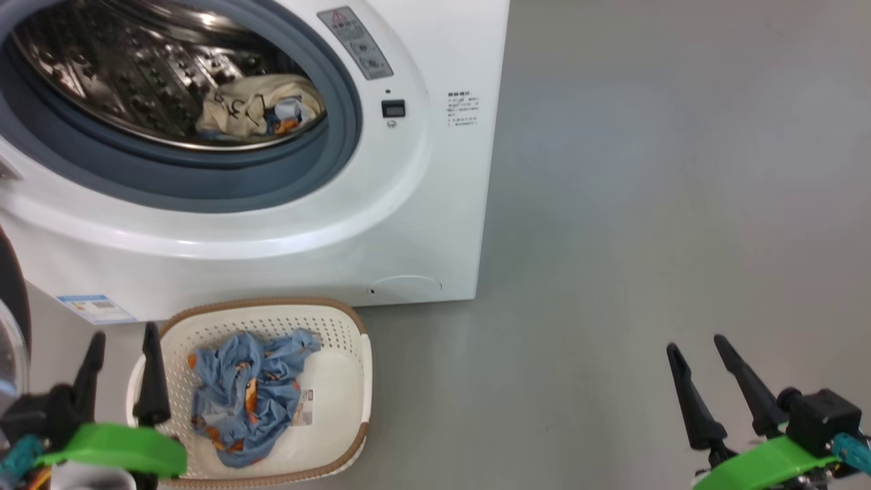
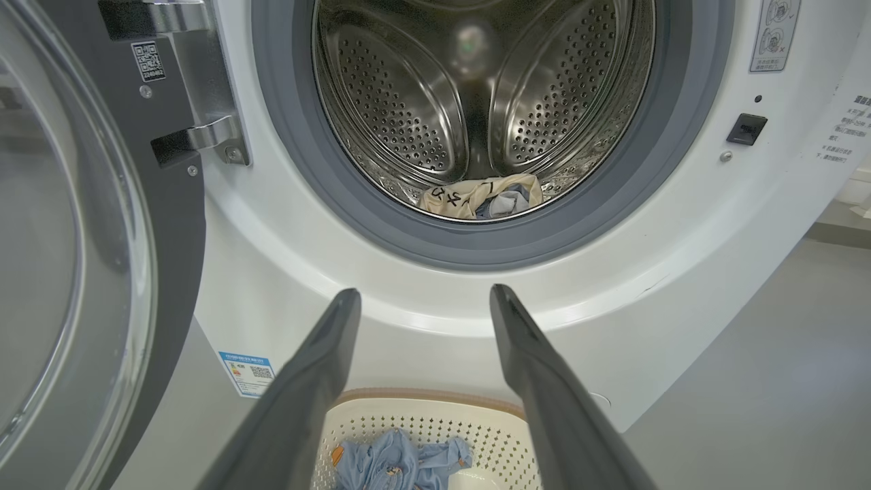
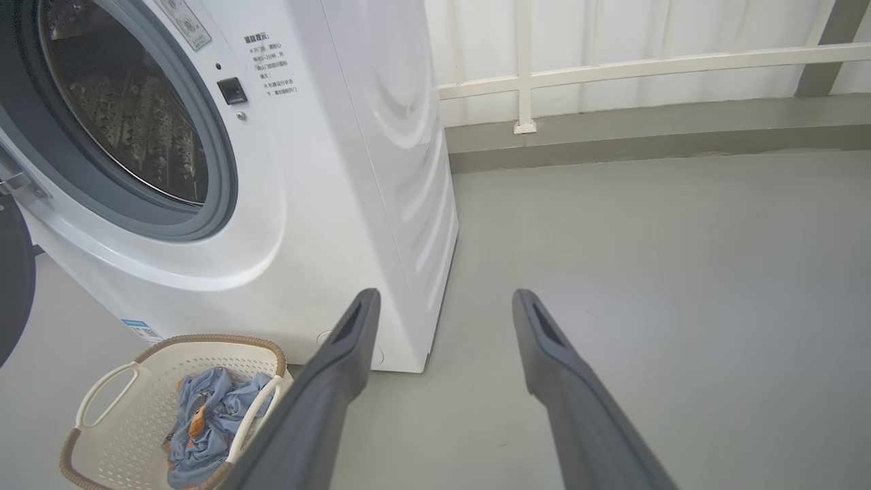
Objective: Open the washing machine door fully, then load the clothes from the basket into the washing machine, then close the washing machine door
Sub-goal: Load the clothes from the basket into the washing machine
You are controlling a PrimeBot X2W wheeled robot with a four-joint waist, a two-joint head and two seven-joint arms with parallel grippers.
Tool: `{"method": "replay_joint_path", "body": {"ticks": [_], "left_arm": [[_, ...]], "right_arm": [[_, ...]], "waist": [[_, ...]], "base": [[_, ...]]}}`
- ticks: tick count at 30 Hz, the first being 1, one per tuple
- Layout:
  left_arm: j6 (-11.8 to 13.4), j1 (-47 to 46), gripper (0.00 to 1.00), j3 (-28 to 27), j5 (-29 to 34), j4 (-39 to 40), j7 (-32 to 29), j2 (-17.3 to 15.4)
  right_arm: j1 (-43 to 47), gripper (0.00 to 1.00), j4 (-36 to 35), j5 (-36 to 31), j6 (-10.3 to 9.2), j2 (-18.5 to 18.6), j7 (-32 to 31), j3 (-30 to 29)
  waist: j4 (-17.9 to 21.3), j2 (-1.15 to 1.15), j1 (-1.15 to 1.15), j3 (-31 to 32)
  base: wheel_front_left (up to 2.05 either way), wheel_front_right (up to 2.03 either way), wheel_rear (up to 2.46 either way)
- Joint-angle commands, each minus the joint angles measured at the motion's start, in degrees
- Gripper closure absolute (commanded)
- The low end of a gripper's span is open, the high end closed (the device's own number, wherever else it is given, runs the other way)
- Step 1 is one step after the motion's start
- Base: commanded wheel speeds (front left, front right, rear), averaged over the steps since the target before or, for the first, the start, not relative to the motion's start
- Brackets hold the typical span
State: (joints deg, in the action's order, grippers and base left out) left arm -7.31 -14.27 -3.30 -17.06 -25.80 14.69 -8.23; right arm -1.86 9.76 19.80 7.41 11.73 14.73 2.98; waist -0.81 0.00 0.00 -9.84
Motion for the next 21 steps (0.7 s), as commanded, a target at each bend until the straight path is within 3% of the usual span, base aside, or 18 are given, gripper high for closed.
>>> {"method": "replay_joint_path", "body": {"ticks": [1,21], "left_arm": [[-0.2,1.7,0.00,-1.7,-0.2,2.5,0.3,-1.9],[-0.2,14.3,0.00,-4.4,-1.0,10.5,0.3,-1.4]], "right_arm": [[1.5,0.00,-1.3,0.4,0.08,1.2,0.3,0.7],[6.0,0.00,-2.1,0.7,0.08,1.3,0.3,-0.8]], "waist": [[-0.3,0.00,0.00,1.8],[-1.0,0.00,0.00,5.0]], "base": [[0.00,0.00,0.00],[0.00,0.00,0.00]]}}
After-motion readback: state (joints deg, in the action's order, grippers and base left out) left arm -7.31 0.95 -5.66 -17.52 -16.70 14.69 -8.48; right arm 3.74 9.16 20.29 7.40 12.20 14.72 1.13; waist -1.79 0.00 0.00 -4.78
